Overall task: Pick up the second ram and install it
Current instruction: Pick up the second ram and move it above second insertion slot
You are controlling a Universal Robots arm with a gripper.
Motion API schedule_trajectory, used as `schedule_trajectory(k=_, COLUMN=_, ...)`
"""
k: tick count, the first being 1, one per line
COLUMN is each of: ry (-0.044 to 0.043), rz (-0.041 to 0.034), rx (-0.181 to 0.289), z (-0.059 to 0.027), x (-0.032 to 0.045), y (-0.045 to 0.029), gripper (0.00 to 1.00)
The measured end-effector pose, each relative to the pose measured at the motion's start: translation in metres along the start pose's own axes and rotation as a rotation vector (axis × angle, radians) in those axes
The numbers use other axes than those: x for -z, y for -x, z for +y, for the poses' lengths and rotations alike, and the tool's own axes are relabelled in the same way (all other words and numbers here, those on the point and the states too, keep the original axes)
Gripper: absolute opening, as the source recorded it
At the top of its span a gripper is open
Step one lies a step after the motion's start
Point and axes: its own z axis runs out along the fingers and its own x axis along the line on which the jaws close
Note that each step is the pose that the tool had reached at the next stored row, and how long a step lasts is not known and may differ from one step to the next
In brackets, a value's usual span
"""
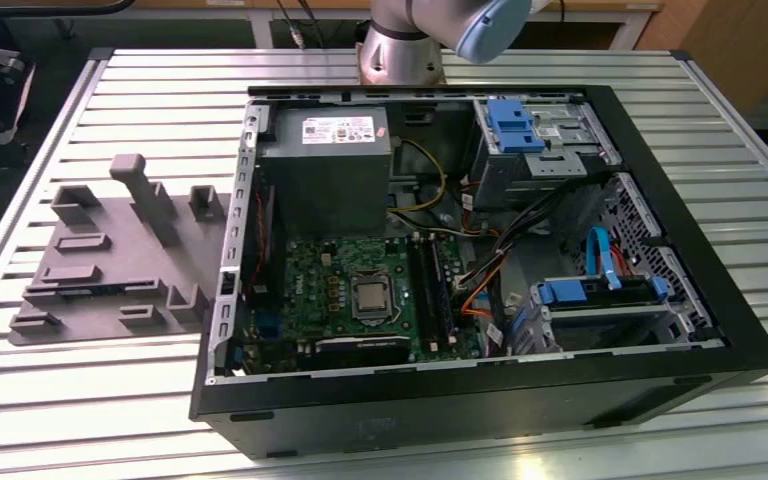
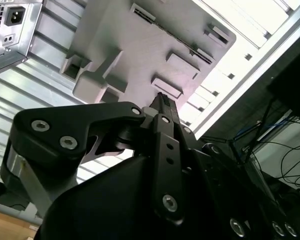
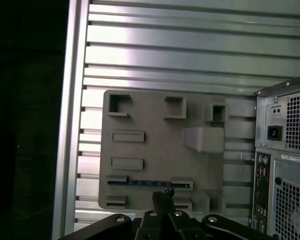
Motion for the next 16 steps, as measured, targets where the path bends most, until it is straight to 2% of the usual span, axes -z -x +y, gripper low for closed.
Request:
schedule_trajectory(k=6, ry=0.0008, rz=0.0014, rx=0.032, z=0.0000, x=-0.0001, y=0.0000, gripper=0.11)
schedule_trajectory(k=16, ry=0.0003, rz=0.0057, rx=0.125, z=0.0000, x=-0.0005, y=0.0000, gripper=0.11)
